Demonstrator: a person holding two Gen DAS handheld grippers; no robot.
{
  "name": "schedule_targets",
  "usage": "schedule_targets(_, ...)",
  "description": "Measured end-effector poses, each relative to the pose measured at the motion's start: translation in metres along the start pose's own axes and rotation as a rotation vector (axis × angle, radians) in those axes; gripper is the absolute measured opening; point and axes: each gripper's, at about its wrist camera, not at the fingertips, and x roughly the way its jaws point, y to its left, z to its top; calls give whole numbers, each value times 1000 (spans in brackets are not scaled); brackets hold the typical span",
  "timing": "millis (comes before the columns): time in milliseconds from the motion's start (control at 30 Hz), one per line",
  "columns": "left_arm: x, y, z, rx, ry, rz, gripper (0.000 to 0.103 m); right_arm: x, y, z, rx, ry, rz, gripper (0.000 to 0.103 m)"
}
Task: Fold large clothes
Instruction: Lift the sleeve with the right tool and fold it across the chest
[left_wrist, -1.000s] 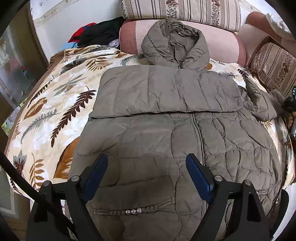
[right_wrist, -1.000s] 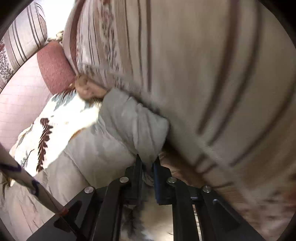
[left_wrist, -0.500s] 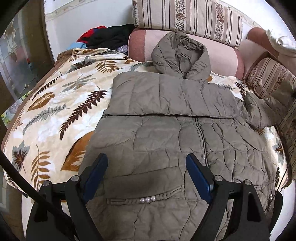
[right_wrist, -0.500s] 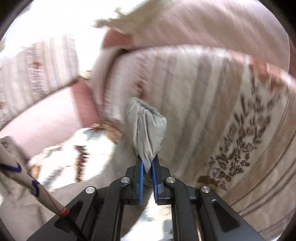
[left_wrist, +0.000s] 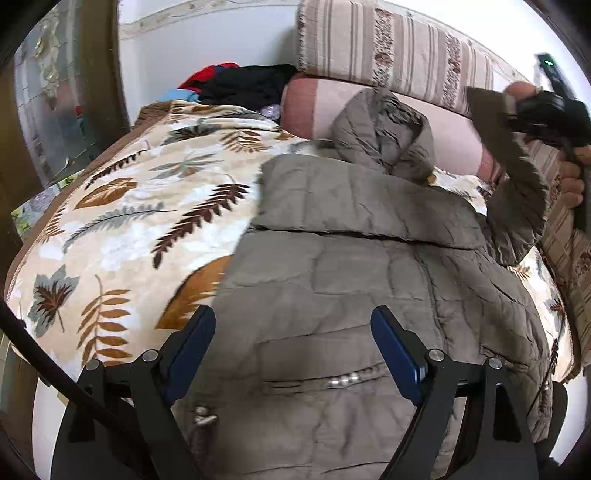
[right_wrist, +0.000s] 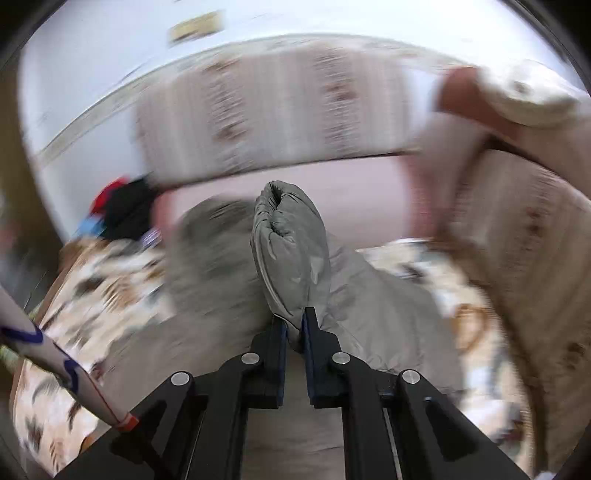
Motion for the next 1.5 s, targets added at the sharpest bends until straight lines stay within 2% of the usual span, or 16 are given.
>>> schedule_targets(133, 0, 19, -3, -27, -13, 7, 85, 42, 83, -30, -102, 91, 126, 8)
schedule_targets(200, 2, 29, -4, -45, -12, 9, 85, 60, 127, -48, -154, 139, 159, 8)
schedule_targets(333, 10, 49, -8, -92, 2, 9, 85, 103, 181, -87, -249, 231, 172, 8)
schedule_targets(433, 15, 58, -9, -116, 14, 8, 85, 130, 200, -108, -301, 273, 142, 9)
schedule_targets(533, 20, 65, -12, -136, 28, 8, 85, 150, 209, -122, -345, 302, 123, 10)
schedule_targets(633, 22, 66, -11, -144, 35, 18, 85, 151, 210, -126, -370, 311, 133, 19)
schedule_targets(667, 22, 65, -11, -143, 36, 23, 85, 148, 210, -127, -373, 318, 166, 25)
schedule_targets(733, 21, 63, -10, -140, 35, 26, 85, 134, 206, -125, -363, 334, 259, 55)
schedule_targets(800, 21, 60, -8, -134, 35, 30, 85, 120, 204, -122, -364, 318, 299, 63)
schedule_targets(867, 20, 56, -8, -126, 35, 33, 85, 106, 198, -118, -364, 285, 301, 63)
schedule_targets(933, 20, 52, -9, -117, 38, 37, 85, 100, 185, -111, -326, 248, 264, 63)
schedule_targets(1033, 22, 47, -9, -111, 48, 30, 85, 111, 163, -96, -247, 216, 156, 62)
schedule_targets(1133, 23, 42, -9, -94, 52, 25, 85, 135, 150, -84, -143, 237, 97, 52)
schedule_targets(1233, 23, 42, -10, -87, 53, 30, 85, 164, 150, -81, -77, 294, 98, 52)
schedule_targets(1333, 27, 46, -9, -100, 61, 37, 85, 187, 162, -97, -76, 410, 142, 52)
schedule_targets(1500, 33, 51, -7, -119, 80, 39, 85, 168, 174, -121, -194, 424, 207, 52)
